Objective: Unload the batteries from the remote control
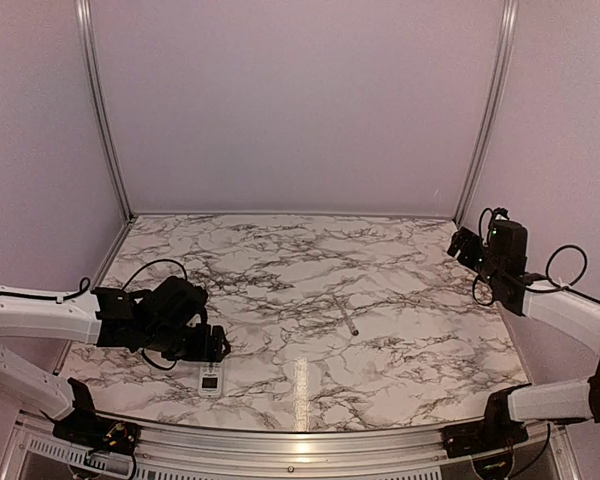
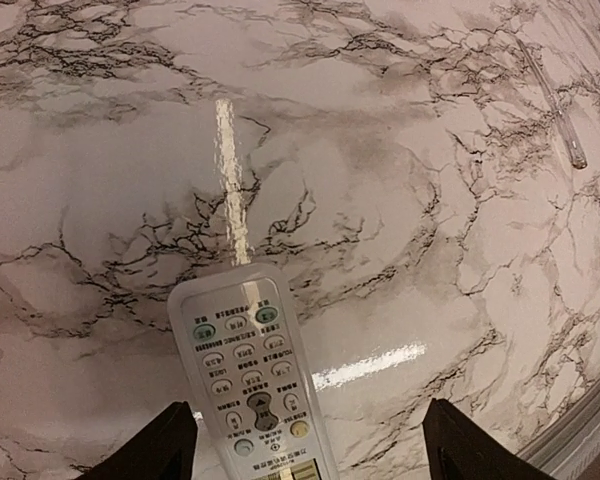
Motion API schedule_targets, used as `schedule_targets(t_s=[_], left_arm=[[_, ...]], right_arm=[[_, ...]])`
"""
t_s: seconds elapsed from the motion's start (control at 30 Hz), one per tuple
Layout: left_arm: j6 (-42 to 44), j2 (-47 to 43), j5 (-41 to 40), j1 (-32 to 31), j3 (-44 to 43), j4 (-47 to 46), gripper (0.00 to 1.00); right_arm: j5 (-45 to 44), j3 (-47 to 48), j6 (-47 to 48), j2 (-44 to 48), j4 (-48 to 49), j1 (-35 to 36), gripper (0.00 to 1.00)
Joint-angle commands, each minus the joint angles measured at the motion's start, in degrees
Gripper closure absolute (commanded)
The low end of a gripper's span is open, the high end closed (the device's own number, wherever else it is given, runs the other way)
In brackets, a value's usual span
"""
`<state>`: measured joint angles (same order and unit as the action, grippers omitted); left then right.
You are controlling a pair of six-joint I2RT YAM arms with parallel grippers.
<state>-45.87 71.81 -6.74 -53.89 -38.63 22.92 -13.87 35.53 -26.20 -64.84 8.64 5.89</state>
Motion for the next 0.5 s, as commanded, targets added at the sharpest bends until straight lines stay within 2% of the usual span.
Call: schedule_targets(t_s=[0.0,0.23,0.47], left_arm=[[-5.9,2.7,-4.6,-4.1,-1.0,4.1,0.17],[-8.5,7.7,-5.0,-11.0,-3.1,4.9,0.17],[-12.4,10.1,-10.3,-14.2,-5.9,11.3,0.17]], right_arm=[[-2.7,0.3,0.1,1.0,-3.0,-0.1,0.01],[-2.5,0.1,0.7,0.4,-2.4,-0.1,0.01],[-1.8,-0.3,0.9,1.1,-2.2,-0.1,0.02]])
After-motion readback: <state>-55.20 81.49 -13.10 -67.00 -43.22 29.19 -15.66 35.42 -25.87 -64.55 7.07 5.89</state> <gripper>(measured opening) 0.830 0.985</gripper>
